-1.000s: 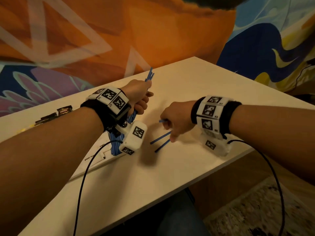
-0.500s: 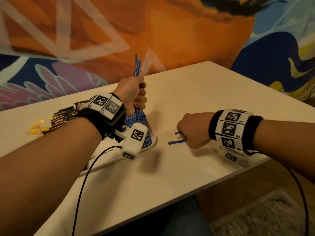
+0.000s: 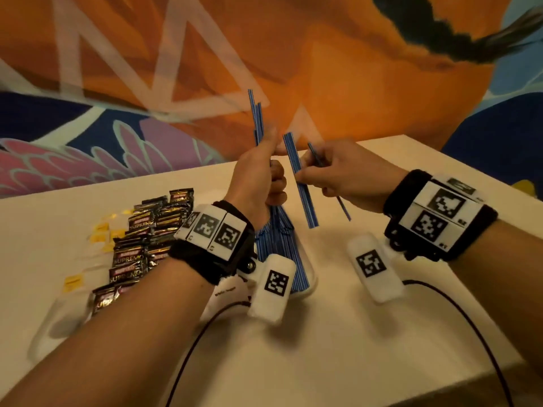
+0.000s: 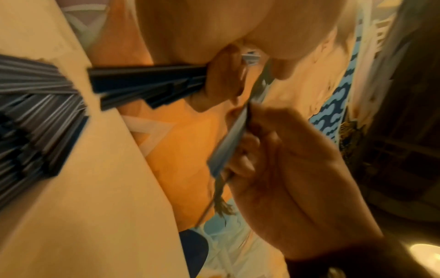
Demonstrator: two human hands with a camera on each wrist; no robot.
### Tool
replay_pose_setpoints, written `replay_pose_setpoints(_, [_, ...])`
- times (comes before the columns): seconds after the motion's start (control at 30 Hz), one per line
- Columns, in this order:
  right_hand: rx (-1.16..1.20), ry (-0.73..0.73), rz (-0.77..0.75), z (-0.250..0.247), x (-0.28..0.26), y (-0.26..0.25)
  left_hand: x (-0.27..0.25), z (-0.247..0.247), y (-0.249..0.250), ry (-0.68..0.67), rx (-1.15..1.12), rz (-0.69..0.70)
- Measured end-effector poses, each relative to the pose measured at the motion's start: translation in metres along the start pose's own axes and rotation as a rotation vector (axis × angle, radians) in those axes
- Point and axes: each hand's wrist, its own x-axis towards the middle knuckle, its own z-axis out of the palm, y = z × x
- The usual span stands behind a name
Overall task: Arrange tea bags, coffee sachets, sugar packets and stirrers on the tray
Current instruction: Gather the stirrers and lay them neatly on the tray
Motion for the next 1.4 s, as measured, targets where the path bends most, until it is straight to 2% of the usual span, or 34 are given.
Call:
replay_pose_setpoints(0.13, [0.177,-0.007,-0.115,0.026,0.033,-0.02,0.011,-0.018,0.014,0.08,0.193,0.276])
replay_pose_setpoints(0.27, [0.278,0.018,-0.15,0.046,0.057,-0.031,0.021,-0.045,0.021,0.201,0.172,0.409])
replay_pose_setpoints(0.43, [0.519,0.031,-0.108,0.066,0.071,-0.041,0.027,-0.072,0.032,0.315,-0.107,0.3])
replay_pose_setpoints(0.53, [0.329,0.119,-0.166,0.068,0.077,-0.045,0.03,-0.084,0.031,0.225,-0.216,0.216])
replay_pose_setpoints(0.6, [0.308,0.114,-0.193,0.066,0.079,-0.047,0.028,-0.083,0.03,0.16,-0.256,0.167])
replay_pose_setpoints(0.7, [0.338,0.062,-0.213,0.066,0.08,-0.047,0.025,-0.077,0.029,0.105,-0.184,0.177])
replay_pose_setpoints(0.8, [0.285,0.161,-0.221,0.066,0.085,-0.034,0.023,-0.073,0.026,0.057,-0.086,0.178])
replay_pose_setpoints(0.97, [0.206,0.355,-0.267,0.068,0.092,-0.025,0.024,-0.069,0.023,0.062,0.03,0.114])
replay_pose_setpoints(1.07, [0.177,0.32,-0.319,0.073,0.095,-0.027,0.026,-0.068,0.023,0.037,-0.049,0.105])
replay_pose_setpoints(1.13, [0.259,0.243,-0.242,0.078,0.097,-0.026,0.024,-0.072,0.033,0.02,-0.162,0.166])
replay_pose_setpoints(1.23, [0.76,0.116,0.066,0.088,0.094,-0.023,0.019,-0.085,0.054,0.091,-0.35,0.415])
replay_pose_setpoints(1.3, [0.992,0.016,0.235,0.094,0.09,-0.025,0.015,-0.095,0.067,0.167,-0.416,0.588])
replay_pose_setpoints(1.4, [1.136,-0.093,0.339,0.098,0.087,-0.035,0.017,-0.104,0.072,0.272,-0.447,0.674])
